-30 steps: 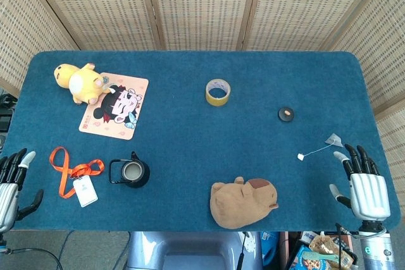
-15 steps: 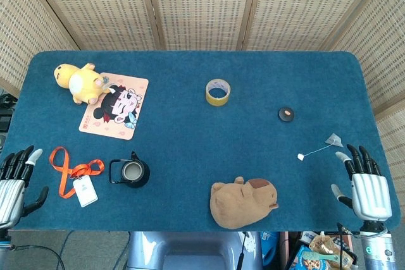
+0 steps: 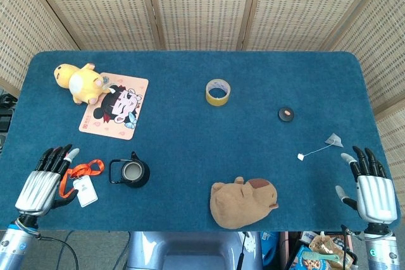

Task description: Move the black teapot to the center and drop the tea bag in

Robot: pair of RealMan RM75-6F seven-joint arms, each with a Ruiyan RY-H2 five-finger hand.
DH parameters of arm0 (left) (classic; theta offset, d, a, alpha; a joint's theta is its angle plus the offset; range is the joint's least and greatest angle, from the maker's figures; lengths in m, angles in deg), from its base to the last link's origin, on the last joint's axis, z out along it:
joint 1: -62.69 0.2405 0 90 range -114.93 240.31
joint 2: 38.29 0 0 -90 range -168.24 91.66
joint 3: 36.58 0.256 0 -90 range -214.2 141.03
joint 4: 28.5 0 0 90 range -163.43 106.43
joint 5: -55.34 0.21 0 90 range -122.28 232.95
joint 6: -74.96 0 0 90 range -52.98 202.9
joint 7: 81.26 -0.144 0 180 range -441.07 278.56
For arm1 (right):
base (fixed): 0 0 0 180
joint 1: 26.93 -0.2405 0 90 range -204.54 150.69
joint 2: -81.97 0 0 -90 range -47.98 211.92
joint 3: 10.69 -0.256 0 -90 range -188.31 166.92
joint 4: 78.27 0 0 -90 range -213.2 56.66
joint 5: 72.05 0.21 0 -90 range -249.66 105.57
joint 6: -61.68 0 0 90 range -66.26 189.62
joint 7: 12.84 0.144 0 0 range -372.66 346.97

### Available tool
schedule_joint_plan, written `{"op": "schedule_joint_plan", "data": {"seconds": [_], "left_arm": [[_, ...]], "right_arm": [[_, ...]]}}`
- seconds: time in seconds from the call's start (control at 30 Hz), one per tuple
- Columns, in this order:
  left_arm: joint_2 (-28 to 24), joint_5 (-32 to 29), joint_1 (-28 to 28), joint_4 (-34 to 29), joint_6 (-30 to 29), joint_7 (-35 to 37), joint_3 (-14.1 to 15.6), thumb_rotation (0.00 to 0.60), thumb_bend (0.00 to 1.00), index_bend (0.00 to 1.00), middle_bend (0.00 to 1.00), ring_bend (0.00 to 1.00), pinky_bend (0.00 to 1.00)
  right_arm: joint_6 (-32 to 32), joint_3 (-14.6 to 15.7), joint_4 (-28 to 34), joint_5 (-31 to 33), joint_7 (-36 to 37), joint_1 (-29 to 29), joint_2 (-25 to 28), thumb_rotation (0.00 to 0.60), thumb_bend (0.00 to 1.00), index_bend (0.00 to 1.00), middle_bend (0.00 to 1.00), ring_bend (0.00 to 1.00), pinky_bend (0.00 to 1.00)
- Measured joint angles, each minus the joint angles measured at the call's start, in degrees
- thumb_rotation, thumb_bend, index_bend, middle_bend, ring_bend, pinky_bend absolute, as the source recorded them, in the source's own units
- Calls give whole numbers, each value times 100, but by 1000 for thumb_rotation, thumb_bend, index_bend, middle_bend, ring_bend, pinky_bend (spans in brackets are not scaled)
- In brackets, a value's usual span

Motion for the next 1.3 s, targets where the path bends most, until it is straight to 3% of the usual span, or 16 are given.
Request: {"op": "schedule_joint_plan", "data": {"seconds": [0.57,1.3], "left_arm": [[1063,-673,-680,1005,841,-455,-215,600,258,0,0,0,0],[1858,-864,-1287,1729,1174,-347,-390,600,257,0,0,0,0]], "right_arm": [[107,8,33,-19,17,97,68,600,383,259,185,47,233],[179,-1,38,29,21,192,103,600,383,259,185,47,233]]}}
